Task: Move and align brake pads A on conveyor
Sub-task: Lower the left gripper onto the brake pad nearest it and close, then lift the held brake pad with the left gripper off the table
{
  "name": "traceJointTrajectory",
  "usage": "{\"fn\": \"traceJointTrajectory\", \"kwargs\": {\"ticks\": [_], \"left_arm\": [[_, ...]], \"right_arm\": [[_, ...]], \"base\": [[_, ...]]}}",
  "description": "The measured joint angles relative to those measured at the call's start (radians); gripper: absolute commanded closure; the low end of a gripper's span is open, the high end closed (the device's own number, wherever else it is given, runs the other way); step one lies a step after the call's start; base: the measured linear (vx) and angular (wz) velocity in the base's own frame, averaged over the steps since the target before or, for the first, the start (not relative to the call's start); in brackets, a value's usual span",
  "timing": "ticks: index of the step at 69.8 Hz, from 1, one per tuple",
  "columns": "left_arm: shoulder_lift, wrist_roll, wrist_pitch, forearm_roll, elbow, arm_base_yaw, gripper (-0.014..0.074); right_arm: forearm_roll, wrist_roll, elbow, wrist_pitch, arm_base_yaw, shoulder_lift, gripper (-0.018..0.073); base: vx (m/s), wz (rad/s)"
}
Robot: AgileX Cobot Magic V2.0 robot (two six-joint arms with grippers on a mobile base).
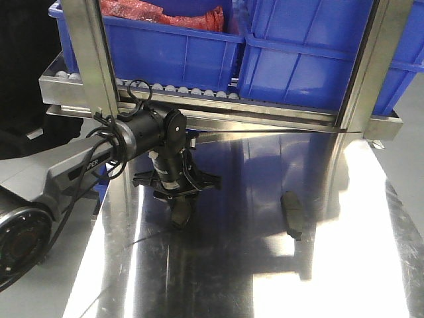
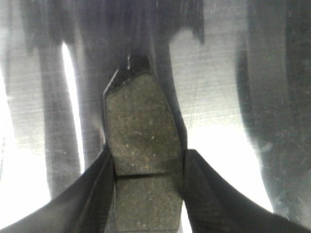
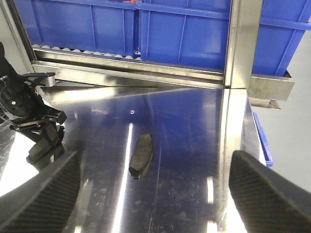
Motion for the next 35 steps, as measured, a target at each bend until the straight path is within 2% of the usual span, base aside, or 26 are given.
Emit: {"fn": "traceJointTrajectory", "kwargs": {"ticks": [17, 22, 35], "left_arm": [[0.028, 0.012, 0.068, 0.040, -0.066, -0.004, 0.0603], [0.041, 0.025, 0.090, 0.074, -0.099, -0.006, 0.0603], [0.039, 0.053, 0.097, 0.091, -0.165, -0.006, 0.0603]], "right_arm": [[0.000, 0.000, 0.000, 0.000, 0.000, 0.000, -0.0030], [0.000, 0.000, 0.000, 0.000, 0.000, 0.000, -0.0030], [0.000, 0.000, 0.000, 0.000, 0.000, 0.000, -0.0030]], "base": [[0.00, 0.00], [0.00, 0.00], [0.00, 0.00]]}}
